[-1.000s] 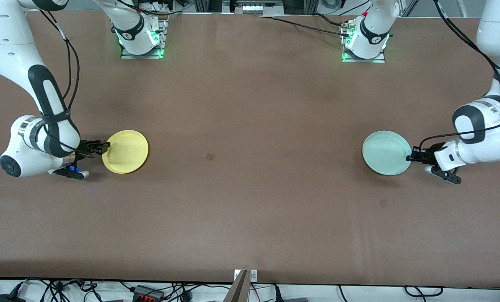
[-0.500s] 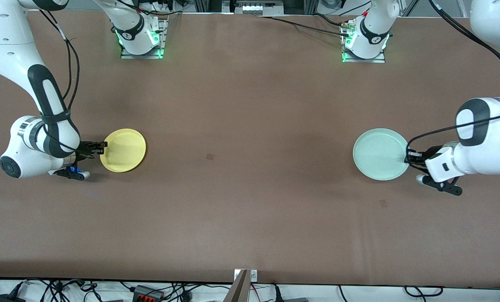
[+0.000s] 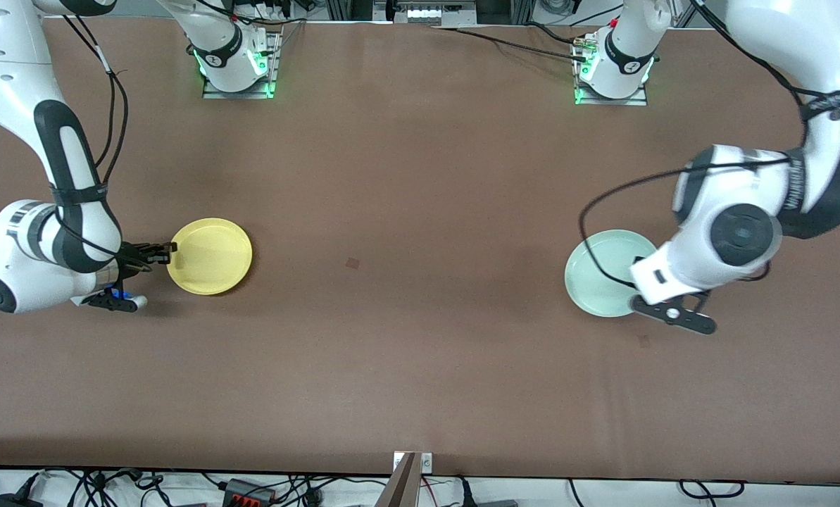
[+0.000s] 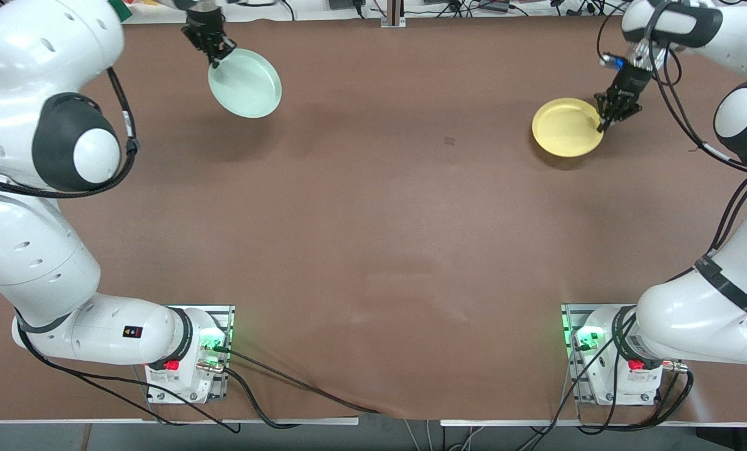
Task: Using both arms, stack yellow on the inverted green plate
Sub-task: 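Lift and flip the green plate with the left gripper while the right gripper tilts yellow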
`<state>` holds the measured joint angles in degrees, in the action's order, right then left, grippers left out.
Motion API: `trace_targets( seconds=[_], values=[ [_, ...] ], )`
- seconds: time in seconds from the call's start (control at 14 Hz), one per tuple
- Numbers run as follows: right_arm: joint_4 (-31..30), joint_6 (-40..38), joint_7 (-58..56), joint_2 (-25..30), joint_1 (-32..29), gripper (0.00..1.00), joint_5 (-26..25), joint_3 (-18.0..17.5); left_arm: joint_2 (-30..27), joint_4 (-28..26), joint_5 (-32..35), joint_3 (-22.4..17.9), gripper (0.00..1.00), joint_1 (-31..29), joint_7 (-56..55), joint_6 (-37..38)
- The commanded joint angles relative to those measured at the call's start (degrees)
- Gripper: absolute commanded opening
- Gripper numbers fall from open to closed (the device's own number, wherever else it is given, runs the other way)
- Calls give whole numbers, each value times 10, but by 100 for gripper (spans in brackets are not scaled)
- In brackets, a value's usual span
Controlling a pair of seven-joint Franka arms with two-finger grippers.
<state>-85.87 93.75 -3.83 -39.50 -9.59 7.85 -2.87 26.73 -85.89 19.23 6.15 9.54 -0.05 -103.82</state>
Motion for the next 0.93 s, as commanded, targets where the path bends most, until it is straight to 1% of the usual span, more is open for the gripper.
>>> trace_targets(
  seconds=[0.0, 0.14, 0.29, 0.36, 0.5, 0.64, 0.86],
  values=[
    [33, -38, -6, -4, -1, 0, 38, -13, 6, 17, 89, -8, 3, 76, -91, 41],
    [33, -38, -3, -5, 7, 0, 44, -23, 10, 17, 146, -8, 2, 123, -158, 49],
    [33, -38, 6, -4, 26, 0, 48, -27, 20, 17, 219, -9, 2, 183, -233, 88],
    [33, -38, 6, -4, 33, 0, 64, -26, 31, 16, 254, -9, 2, 216, -271, 106],
    [34, -37, 4, -4, 34, 0, 75, -26, 53, 17, 291, -10, 2, 264, -349, 140],
    [36, -35, -1, -4, 33, 0, 73, -25, 69, 16, 325, -10, 2, 296, -472, 168],
    [46, -36, 2, -4, 34, 0, 71, -25, 111, 15, 385, -10, 2, 356, -540, 179]
  ],
)
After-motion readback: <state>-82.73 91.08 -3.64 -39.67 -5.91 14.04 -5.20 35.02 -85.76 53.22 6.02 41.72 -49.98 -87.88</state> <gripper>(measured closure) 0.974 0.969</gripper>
